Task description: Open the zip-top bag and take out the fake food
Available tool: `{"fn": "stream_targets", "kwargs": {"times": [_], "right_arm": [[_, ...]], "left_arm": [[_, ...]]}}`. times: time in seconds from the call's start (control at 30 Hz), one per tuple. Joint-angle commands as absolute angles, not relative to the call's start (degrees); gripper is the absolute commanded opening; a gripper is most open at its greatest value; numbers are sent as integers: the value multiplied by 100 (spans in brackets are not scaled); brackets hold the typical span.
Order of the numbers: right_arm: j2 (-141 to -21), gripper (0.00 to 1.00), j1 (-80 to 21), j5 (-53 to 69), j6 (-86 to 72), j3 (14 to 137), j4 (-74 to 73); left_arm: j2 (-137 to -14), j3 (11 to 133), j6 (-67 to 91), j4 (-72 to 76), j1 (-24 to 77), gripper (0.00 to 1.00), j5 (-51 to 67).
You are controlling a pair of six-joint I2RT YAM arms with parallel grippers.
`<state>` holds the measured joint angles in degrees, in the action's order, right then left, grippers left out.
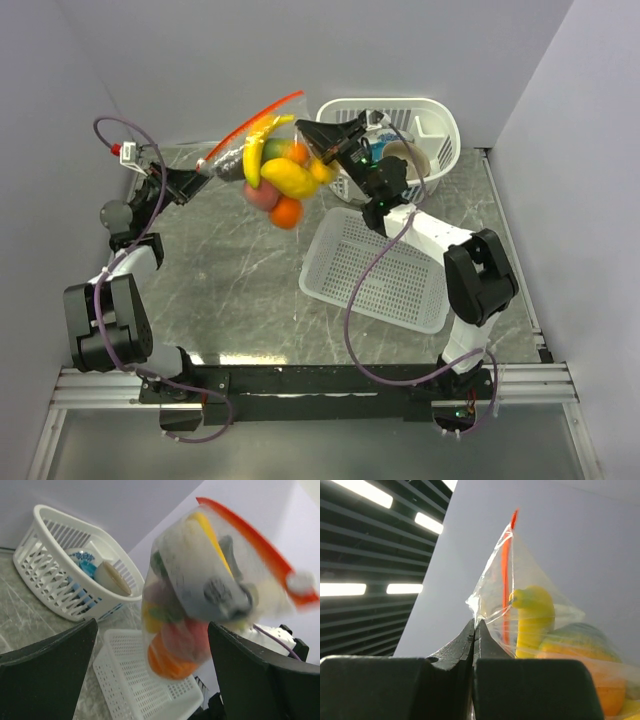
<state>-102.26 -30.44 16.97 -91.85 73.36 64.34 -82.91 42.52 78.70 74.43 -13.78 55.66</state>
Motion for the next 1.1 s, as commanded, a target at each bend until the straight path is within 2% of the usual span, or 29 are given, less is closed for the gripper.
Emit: {"fn": "stream_targets", "kwargs": {"times": [0.0,0.2,0.53,0.97,1.07], "right_arm": [[-9660,0,-2760,1371,-9378,7251,7093],[-9677,0,-2742,1450,-9255,7409,6829],[-9940,0,-3050,1468,-9193,7488,6645],[-10090,0,-3199,1582,-9308,7409,6732],[-10125,0,-3208,1600,-9316,7427,6724]], "left_arm": [[-8068,4131,7743,10617,-1494,99,6047],[-7884,4043,7594,10574,-1486,99,5942],[-7989,4614,6847,10002,-932,99,5432],[-8024,4684,6706,9958,-958,99,5212],[-8042,4720,6715,9914,-958,88,5177]]}}
